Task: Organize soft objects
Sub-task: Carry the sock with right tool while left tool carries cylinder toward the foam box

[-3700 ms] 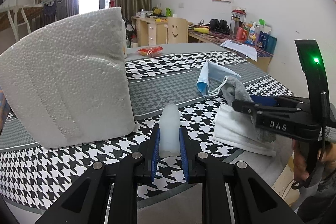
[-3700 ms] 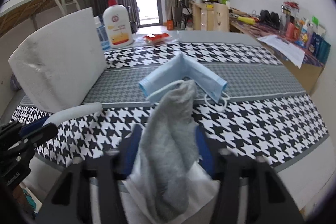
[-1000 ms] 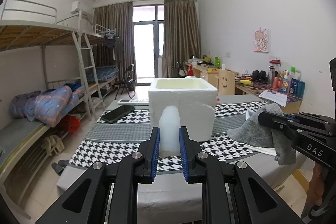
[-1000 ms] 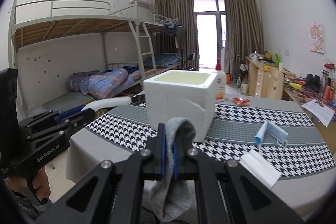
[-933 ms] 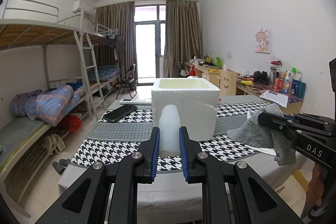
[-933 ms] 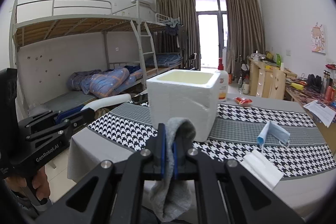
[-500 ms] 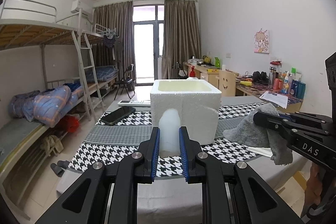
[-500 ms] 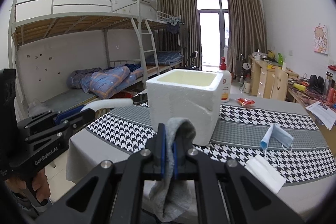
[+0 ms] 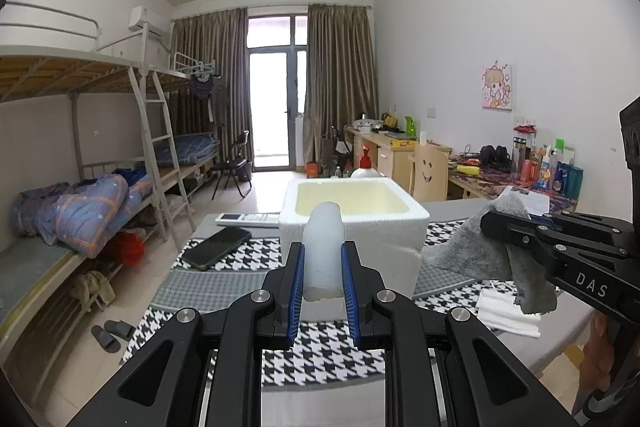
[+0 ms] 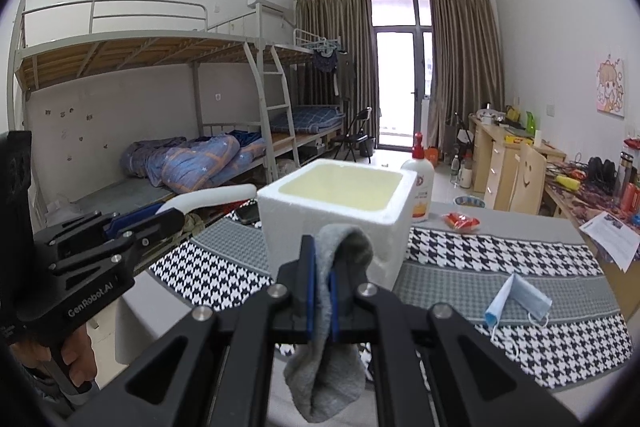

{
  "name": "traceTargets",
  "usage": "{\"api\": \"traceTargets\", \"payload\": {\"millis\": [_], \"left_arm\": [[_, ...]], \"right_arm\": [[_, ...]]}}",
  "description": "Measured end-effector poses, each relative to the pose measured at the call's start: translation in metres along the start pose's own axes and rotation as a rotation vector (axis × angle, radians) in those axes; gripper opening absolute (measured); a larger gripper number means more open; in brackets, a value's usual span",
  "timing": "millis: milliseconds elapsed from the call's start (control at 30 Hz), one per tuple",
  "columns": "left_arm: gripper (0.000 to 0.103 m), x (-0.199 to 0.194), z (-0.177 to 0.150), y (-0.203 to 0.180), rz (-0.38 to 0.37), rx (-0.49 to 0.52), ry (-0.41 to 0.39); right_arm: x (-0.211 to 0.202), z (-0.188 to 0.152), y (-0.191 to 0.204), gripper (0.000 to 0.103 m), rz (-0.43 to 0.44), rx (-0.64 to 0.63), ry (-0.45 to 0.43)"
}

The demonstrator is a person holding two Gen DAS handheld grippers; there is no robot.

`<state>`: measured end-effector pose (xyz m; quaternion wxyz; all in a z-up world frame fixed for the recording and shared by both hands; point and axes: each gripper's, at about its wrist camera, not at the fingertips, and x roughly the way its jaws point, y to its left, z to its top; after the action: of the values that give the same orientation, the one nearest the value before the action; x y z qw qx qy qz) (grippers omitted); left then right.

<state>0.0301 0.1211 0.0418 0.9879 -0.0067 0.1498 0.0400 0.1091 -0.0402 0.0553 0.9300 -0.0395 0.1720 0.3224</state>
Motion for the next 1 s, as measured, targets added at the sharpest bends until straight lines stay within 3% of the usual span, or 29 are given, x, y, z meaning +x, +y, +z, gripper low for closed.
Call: {"api": "traceTargets", "payload": {"millis": [633,1000], "left_arm": [[0.020,0.026,0.049,0.004,0.008,0.014,-0.032],[0.020,0.053,0.058,0.008,0.013,0.025,-0.013]], "right_arm": [[0.018,0.047,-0.008,0.009,0.004,-0.015,-0.052],[0.045,0.056,-0.020,0.009,0.017,-0.001,-0.030]]}}
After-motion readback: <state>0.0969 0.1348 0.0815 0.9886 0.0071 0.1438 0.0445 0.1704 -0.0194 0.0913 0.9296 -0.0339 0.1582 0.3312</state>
